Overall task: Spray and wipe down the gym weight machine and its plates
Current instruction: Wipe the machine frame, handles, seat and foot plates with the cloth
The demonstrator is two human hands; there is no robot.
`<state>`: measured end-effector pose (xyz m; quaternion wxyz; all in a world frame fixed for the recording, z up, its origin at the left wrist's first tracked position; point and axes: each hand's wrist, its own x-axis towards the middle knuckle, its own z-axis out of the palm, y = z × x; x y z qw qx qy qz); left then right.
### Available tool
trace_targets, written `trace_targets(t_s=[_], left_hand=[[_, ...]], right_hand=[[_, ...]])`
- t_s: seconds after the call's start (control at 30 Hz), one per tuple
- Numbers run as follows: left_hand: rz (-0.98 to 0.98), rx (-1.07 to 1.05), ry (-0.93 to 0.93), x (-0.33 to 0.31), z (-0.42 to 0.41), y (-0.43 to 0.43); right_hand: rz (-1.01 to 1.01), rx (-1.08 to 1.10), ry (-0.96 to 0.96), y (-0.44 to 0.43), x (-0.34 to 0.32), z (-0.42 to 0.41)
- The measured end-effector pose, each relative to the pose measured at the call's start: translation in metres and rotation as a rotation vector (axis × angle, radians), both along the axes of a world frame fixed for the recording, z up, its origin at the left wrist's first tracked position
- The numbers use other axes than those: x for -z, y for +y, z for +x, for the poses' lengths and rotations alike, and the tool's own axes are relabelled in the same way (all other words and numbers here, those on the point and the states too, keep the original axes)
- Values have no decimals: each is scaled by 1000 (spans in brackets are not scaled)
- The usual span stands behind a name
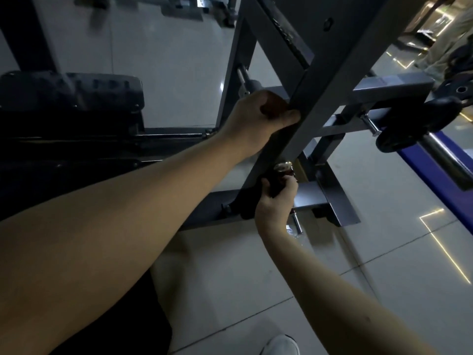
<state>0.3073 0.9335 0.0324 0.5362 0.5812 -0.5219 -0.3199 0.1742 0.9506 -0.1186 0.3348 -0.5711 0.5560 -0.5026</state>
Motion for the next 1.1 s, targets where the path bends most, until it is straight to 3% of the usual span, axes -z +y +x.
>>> trace_targets(t_s=[0.17,0.33,0.5,0.57,0.7,0.87,1.1], left_hand=[[7,34,-4,-3,-1,5],[-15,23,-27,-5,-2,11],[42,49,24,-17,-2,24],[91,66,-39,-18,-3,32],[194,104,-88,-16,-3,48],[200,153,-106,-25,-3,68],[144,123,-68,-33,-8,79]], right_hand=[[406,-154,310,8,50,-12],[533,-172,315,22,22,-24],[497,-261,288,15,-60,-41],[475,-280,241,16,-95,-48],[302,-291,164,23,-149,-54],[196,-252,-18,17,-182,-47],[196,-423,-258,20,-199,-41]])
